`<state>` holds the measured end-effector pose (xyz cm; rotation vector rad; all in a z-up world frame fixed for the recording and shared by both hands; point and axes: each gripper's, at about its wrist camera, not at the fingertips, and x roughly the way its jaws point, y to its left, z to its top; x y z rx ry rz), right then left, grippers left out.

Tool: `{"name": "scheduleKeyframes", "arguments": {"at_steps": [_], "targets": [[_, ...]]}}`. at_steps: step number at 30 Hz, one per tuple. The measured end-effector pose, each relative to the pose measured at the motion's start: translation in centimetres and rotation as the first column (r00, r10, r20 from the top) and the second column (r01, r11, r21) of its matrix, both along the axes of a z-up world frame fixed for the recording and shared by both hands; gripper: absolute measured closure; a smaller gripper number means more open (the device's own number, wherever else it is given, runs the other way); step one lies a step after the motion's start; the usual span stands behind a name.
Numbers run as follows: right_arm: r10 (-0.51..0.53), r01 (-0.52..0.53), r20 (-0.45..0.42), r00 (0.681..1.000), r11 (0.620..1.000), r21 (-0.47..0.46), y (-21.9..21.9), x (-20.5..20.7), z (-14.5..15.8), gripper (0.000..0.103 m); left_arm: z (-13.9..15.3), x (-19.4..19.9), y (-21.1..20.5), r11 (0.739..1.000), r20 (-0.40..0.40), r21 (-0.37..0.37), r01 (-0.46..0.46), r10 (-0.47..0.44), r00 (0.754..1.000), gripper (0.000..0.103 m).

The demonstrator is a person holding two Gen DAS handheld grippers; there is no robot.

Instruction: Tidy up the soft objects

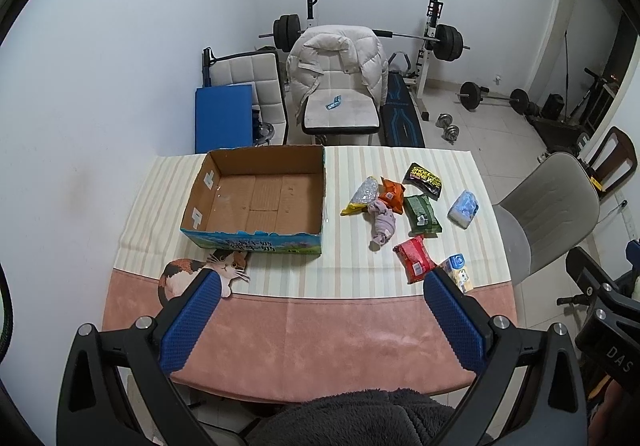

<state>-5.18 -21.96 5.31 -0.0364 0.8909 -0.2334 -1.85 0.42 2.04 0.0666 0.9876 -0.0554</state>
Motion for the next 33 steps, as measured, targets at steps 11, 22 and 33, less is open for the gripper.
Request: {"name": "scheduleKeyframes", "arguments": {"at_steps": [11, 22, 33], "targets": [[0.000, 0.000, 0.006, 1.000, 1.000, 0.004, 0.9, -0.5, 0.8, 0.000, 0.1, -0.1, 0.1, 1.000, 0.001, -0.002, 0.001, -0.001, 1.000, 0.000], [0.001, -0.001, 0.007, 1.000, 1.000, 0.006, 1.0, -0.6, 0.9, 0.000, 0.2, -0.1, 0.0, 1.000, 0.000, -0.003, 0.000, 0.000, 1.000, 0.000], [0.000, 0.000, 0.011, 1.000, 1.000, 0.009, 1.5, -0.7, 1.4, 0.000, 0.2, -0.1, 0.1, 1.000, 0.000, -0.006, -0.001, 0.001, 1.000, 0.000]]}}
